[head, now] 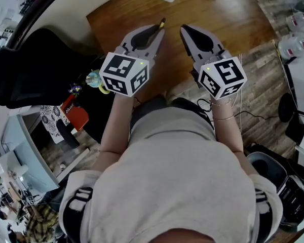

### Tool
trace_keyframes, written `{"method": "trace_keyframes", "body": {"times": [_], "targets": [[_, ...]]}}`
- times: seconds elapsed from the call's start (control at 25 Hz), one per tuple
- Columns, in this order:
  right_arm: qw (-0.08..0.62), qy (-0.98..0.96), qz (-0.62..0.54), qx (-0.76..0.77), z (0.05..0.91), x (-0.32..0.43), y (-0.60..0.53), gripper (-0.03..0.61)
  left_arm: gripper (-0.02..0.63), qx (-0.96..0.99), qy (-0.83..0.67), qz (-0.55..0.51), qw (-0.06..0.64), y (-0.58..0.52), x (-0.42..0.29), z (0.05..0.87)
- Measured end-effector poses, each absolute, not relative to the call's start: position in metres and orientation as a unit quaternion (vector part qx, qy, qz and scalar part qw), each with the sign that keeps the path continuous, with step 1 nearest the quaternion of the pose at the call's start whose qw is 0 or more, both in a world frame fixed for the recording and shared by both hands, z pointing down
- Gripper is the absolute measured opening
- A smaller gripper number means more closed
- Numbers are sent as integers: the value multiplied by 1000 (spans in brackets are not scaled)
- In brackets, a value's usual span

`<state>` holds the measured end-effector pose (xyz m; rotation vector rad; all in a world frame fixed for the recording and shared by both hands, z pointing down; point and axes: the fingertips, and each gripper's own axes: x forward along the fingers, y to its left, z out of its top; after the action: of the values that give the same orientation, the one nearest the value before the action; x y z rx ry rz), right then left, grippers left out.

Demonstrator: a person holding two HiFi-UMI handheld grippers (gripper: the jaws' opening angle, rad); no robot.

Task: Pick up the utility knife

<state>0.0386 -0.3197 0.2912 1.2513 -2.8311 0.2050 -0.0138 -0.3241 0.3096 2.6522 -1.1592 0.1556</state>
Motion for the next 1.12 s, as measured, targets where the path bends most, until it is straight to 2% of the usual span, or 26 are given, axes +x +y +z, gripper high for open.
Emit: {"method": "trace_keyframes", "body": {"times": [0.36,1.12], "targets": [[13,-911,71,407,291,36,-310,9,71,909,-392,6,140,-311,-16,307],[28,-911,108,398,323,26,-294,9,71,899,-401,7,177,-297,-32,333]]}}
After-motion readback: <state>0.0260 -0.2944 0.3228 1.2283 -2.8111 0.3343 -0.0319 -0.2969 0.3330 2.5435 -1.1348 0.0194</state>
